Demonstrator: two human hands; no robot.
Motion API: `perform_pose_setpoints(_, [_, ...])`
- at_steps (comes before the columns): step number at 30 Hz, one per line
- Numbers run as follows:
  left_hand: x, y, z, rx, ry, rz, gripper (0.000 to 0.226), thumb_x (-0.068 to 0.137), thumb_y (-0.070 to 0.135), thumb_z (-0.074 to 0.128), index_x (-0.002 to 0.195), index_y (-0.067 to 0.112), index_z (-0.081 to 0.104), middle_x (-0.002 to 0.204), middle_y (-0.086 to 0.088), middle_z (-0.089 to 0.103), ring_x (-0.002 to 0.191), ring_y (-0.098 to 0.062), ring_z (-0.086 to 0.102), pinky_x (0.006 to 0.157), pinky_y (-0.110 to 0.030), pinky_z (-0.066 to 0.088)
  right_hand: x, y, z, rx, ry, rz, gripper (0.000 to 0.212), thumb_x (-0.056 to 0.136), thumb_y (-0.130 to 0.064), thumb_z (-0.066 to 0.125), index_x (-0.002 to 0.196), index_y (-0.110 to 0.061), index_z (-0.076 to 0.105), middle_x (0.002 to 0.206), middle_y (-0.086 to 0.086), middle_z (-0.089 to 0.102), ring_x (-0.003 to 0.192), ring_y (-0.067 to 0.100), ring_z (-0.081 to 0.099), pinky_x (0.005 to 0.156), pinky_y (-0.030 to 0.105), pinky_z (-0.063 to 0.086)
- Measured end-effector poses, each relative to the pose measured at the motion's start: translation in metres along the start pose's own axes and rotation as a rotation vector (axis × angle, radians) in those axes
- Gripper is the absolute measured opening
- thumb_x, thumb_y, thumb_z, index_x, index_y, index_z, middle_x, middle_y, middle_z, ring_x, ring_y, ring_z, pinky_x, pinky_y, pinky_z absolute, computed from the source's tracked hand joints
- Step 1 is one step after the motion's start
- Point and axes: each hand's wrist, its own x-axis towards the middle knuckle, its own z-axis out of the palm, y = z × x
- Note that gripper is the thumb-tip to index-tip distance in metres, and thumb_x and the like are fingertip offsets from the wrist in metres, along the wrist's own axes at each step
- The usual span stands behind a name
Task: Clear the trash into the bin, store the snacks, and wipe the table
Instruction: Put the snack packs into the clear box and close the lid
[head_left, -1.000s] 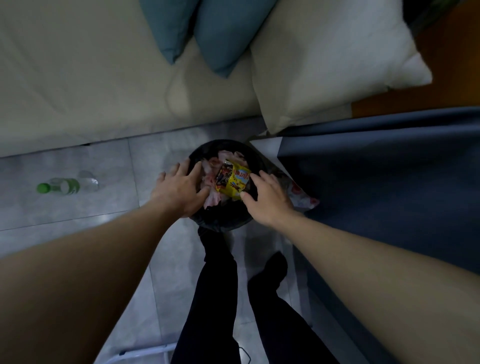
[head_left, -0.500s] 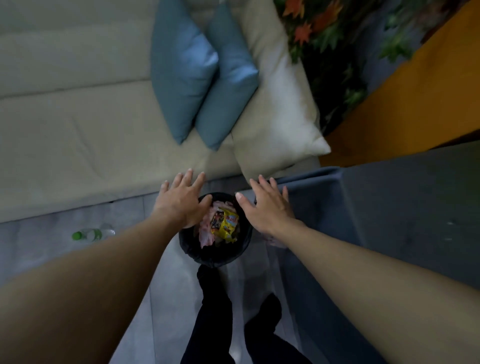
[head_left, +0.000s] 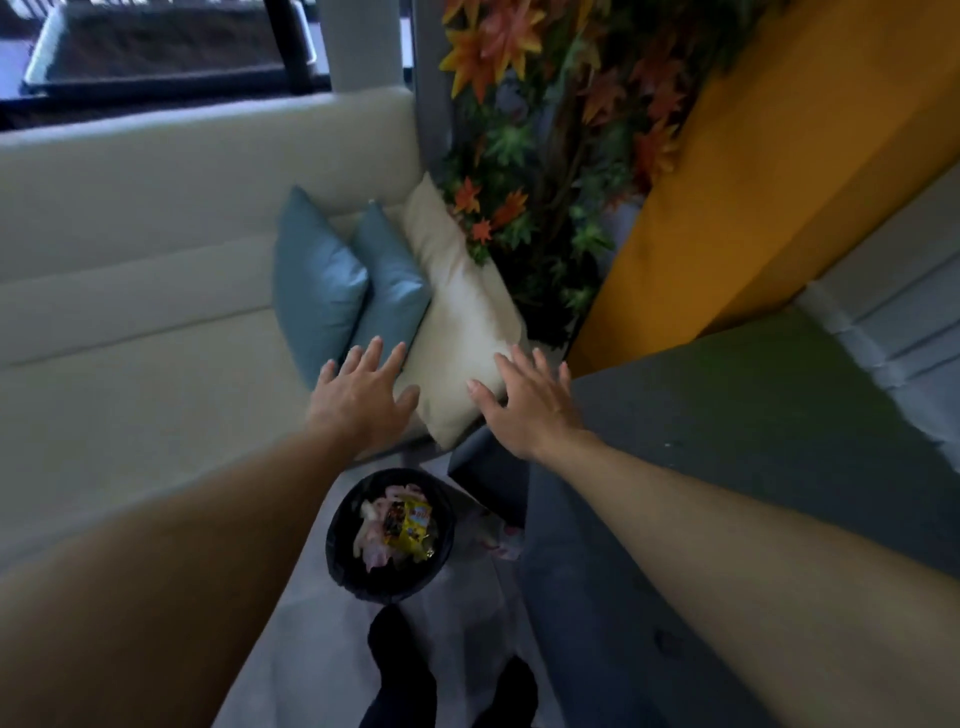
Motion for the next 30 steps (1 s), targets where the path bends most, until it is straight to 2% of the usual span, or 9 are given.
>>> perform_pose_setpoints(11, [-0.014,0.140,-0.039,0.057,-0.002,0.255,0.067,0.101,0.056,0.024,0.159,0.030,0.002,0.168,-0.002,-0.001,0.154,-0.026,0.003,0.123,-0.051,0.006,-0.095,0.104,-0.070,0.065,0.092,0.173,0.076,0.098,-0.069,0.019,0.158,-0.024,0.017,0.167,-0.001,0.004,0.153,0.023,-0.001,0.121,0.055,-0.003])
perform_pose_setpoints(20, [-0.027,0.268,-0.035,0.150,-0.055,0.519,0.070,0.100,0.060,0.025,0.159,0.032,0.003,0.168,-0.001,0.000,0.153,-0.027,0.007,0.123,-0.049,0.010,-0.179,0.192,-0.091,0.122,0.203,0.462,0.077,0.096,-0.070,0.019,0.158,-0.024,0.019,0.167,0.001,0.006,0.153,0.026,0.003,0.121,0.057,0.002])
perform_pose_setpoints(30, [-0.056,0.377,-0.013,0.263,-0.131,0.868,0.068,0.101,0.057,0.025,0.159,0.032,-0.001,0.168,-0.002,-0.002,0.154,-0.027,0.006,0.124,-0.050,0.008,-0.288,0.246,-0.088,0.239,0.374,0.811,0.074,0.097,-0.069,0.024,0.157,-0.026,0.022,0.167,-0.001,0.008,0.153,0.026,0.006,0.121,0.056,0.007])
